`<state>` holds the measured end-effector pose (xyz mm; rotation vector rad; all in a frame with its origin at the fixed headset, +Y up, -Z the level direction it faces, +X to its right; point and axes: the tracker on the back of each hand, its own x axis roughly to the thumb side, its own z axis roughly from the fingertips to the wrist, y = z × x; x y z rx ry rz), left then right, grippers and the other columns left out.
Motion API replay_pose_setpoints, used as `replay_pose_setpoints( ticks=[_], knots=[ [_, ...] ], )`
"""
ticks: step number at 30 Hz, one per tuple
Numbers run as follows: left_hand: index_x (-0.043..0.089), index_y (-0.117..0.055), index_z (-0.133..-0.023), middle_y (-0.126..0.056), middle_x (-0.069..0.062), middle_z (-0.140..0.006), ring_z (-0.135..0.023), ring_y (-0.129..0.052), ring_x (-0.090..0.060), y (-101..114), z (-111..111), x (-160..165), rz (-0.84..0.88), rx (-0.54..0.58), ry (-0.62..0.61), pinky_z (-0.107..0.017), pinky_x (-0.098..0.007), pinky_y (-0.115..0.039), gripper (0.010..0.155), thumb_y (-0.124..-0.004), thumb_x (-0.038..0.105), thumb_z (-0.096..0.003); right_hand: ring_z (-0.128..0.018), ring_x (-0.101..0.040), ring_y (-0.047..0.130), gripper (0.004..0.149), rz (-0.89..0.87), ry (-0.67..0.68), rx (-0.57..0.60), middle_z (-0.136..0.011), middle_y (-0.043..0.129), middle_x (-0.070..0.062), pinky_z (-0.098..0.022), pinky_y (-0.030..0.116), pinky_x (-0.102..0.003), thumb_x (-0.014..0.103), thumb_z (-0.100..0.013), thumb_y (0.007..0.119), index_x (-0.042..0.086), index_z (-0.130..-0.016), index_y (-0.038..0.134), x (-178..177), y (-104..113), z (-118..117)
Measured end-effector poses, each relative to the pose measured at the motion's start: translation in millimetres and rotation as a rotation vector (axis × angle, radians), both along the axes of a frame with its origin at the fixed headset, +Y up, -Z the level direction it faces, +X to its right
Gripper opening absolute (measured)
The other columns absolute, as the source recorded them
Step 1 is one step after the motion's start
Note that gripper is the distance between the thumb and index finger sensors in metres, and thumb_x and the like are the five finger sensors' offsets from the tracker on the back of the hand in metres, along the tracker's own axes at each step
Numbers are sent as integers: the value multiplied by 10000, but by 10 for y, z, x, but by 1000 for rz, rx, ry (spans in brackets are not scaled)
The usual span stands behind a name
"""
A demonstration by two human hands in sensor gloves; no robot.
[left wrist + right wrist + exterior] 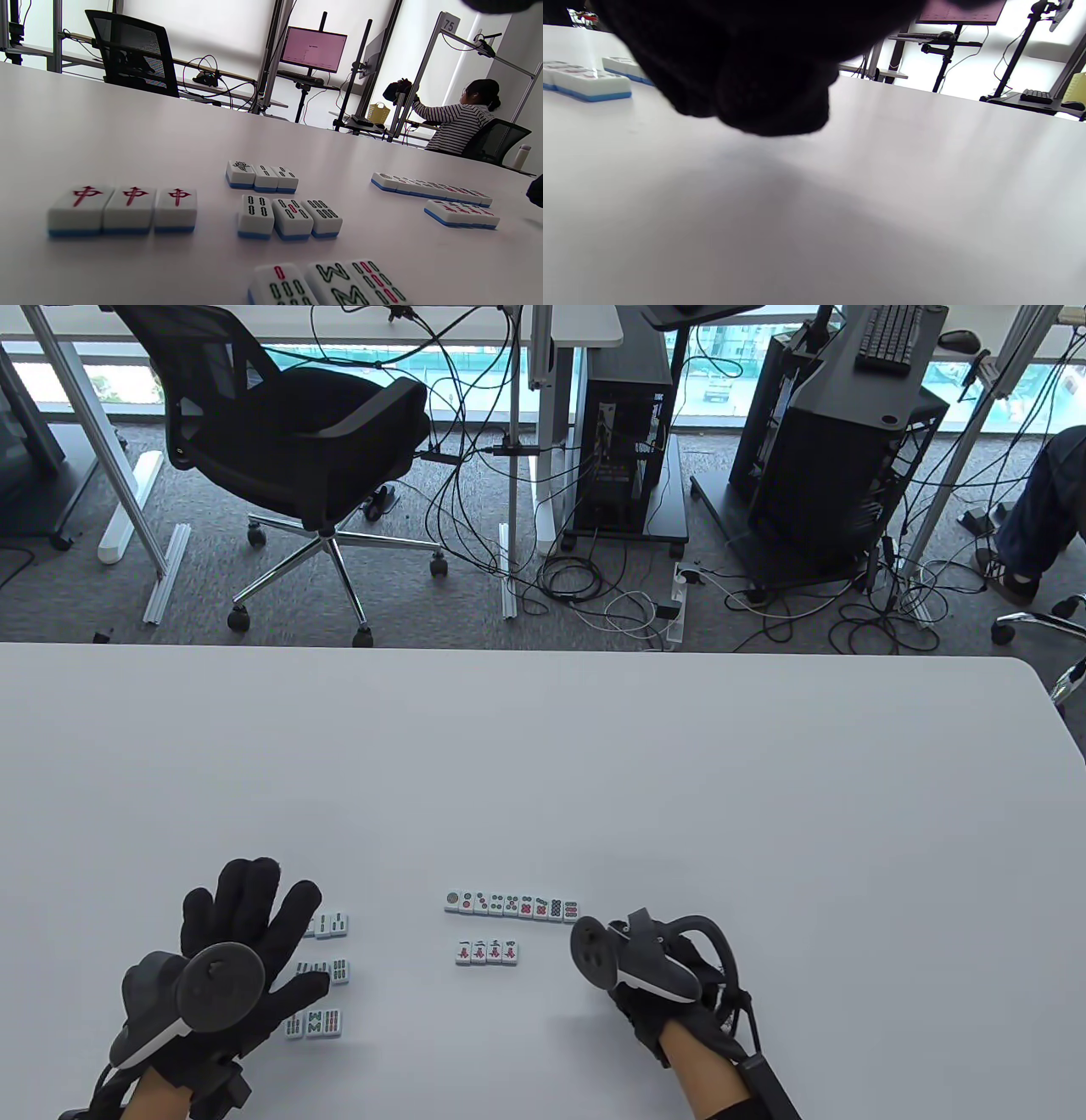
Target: Mahjong suit sorting
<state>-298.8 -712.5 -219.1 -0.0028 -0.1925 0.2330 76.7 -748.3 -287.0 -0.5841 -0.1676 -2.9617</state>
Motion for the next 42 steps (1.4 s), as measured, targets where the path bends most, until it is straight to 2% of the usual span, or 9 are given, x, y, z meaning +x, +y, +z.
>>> replay_pose_setpoints(
  ticks=[3, 10, 17, 22, 27, 33, 37, 42],
  knots=[
    [433, -235, -1076, 88, 134, -1104, -1106, 82, -190, 13, 5, -9, 4, 7, 1, -772, -589, -30, 865, -607, 747, -361, -57, -69, 875, 588, -18, 70, 17, -359, 983, -5, -34, 812, -255, 363, -345, 865, 40, -830, 784, -284, -37, 9],
    [433, -236, -1076, 88, 135, -1104, -1106, 83, -191, 31, 13, -21, 15, 21, -2, -771, -589, -29, 863, -607, 746, -362, -65, -73, 877, 586, 45, 87, -16, -369, 982, -11, -36, 813, -257, 366, -351, 861, 40, -833, 783, -667, -140, -54],
    [434, -237, -1076, 88, 136, -1105, -1107, 82, -190, 32, 15, -26, 18, 30, -3, -772, -589, -29, 864, -607, 747, -360, -70, -76, 878, 581, 54, 80, -5, -375, 981, -13, -44, 813, -261, 371, -362, 843, 54, -844, 778, -730, -189, -63],
    [433, -237, -1076, 87, 134, -1104, -1107, 81, -190, 30, 19, -19, 13, 29, -7, -772, -589, -30, 863, -607, 746, -362, -84, -78, 885, 607, 48, 78, 29, -392, 981, -16, -53, 819, -260, 394, -371, 820, 89, -890, 740, -647, -92, -24],
    [434, -237, -1076, 88, 135, -1104, -1107, 81, -192, 28, 21, -18, 12, 27, -7, -771, -589, -30, 864, -607, 747, -361, -101, -88, 894, 606, 25, 17, 50, -411, 984, -24, -68, 825, -267, 395, -377, 813, 96, -898, 735, -314, 133, -6],
    [433, -236, -1076, 88, 134, -1104, -1106, 82, -191, 28, 22, -16, 10, 27, -8, -771, -589, -29, 864, -607, 747, -361, -139, -108, 913, 600, 70, -174, 41, -457, 985, -38, -98, 837, -281, 377, -383, 815, 107, -912, 726, 430, 310, -49],
    [434, -236, -1076, 89, 135, -1103, -1106, 83, -191, 28, 22, -16, 10, 27, -8, -771, -589, -29, 864, -607, 747, -360, -166, -114, 922, 589, 149, -276, -17, -489, 983, -40, -120, 844, -285, 356, -386, 820, 132, -922, 720, 874, 261, -51],
    [433, -235, -1075, 89, 135, -1103, -1106, 84, -189, 28, 22, -16, 10, 27, -8, -772, -588, -29, 864, -606, 747, -361, -170, -108, 924, 585, 184, -316, -90, -494, 983, -32, -123, 848, -279, 338, -380, 834, 151, -922, 719, 1198, 87, -26]
  ],
)
